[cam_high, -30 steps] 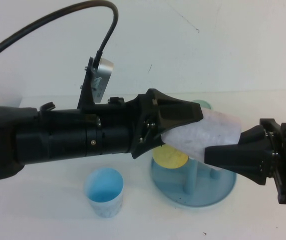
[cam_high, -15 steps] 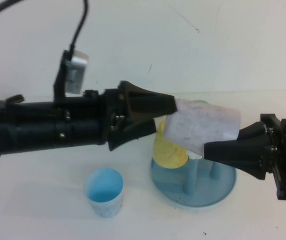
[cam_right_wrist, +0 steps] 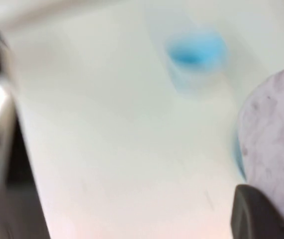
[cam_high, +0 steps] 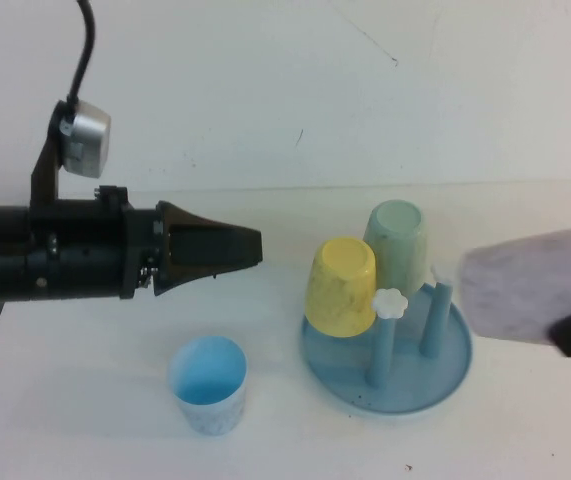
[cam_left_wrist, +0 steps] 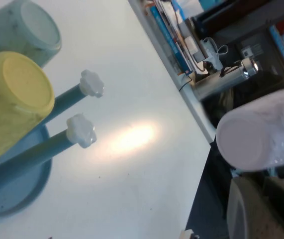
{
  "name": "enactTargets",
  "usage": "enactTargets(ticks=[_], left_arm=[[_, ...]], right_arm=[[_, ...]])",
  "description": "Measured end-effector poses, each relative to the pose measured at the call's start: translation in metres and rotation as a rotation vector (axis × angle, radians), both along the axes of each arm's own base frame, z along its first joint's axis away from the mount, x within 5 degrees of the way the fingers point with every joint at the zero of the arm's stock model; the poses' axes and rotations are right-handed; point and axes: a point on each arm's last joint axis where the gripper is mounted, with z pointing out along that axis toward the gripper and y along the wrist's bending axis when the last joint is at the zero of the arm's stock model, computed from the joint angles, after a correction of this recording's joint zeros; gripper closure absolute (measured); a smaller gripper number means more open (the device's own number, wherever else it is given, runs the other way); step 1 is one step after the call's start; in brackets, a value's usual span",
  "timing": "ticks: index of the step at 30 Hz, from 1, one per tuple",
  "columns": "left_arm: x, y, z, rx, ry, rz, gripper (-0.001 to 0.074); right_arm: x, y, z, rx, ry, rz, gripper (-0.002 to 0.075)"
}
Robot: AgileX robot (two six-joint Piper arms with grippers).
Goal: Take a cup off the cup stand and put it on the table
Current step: Place the cup on the table
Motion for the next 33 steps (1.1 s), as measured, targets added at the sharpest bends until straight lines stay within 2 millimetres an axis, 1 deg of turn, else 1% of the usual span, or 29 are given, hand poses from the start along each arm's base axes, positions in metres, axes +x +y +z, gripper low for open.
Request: enactTargets(ticks=[2,5,8,10,12,15,19,23,29,33], left_arm=[[-0.001,0.000,-0.002,0.026,-0.018,-0.019,0.0706],[-0.002,0.000,-0.003,0.046,-0.025,-0.031,0.0727],[-0.002,0.000,-0.004,0.055,-0.033,-0.036,0.0731],[-0.002,0.000,-0.004,0.058,-0.041,-0.038,0.0731],[-0.003,0.000,-0.005,0.067,-0.046,-0.043,0.0732],[-0.004,0.001,-0.006,0.086,-0.048,-0.053,0.0732],[-0.005,0.001,-0.009,0.118,-0.052,-0.068,0.0734],[-0.005,0.001,-0.010,0.126,-0.052,-0.072,0.0735],[-0.005,0.001,-0.010,0.128,-0.060,-0.074,0.0735],[-0.005,0.001,-0.010,0.129,-0.068,-0.076,0.0735]], right_arm=[[-0.002,-0.010,0.007,-0.129,0.041,-0.069,0.0697],[0.003,-0.026,0.006,-0.297,0.087,-0.195,0.0697],[0.013,-0.036,-0.003,-0.415,0.140,-0.313,0.0697],[0.022,-0.040,-0.011,-0.466,0.188,-0.376,0.0698],[0.032,-0.041,-0.021,-0.501,0.233,-0.401,0.0698],[0.049,-0.039,-0.041,-0.548,0.318,-0.405,0.0698],[0.076,-0.039,-0.078,-0.656,0.424,-0.382,0.0698],[0.095,-0.040,-0.111,-0.745,0.502,-0.359,0.0698],[0.109,-0.038,-0.149,-0.794,0.614,-0.327,0.0699],[0.114,-0.037,-0.159,-0.799,0.626,-0.325,0.0699]])
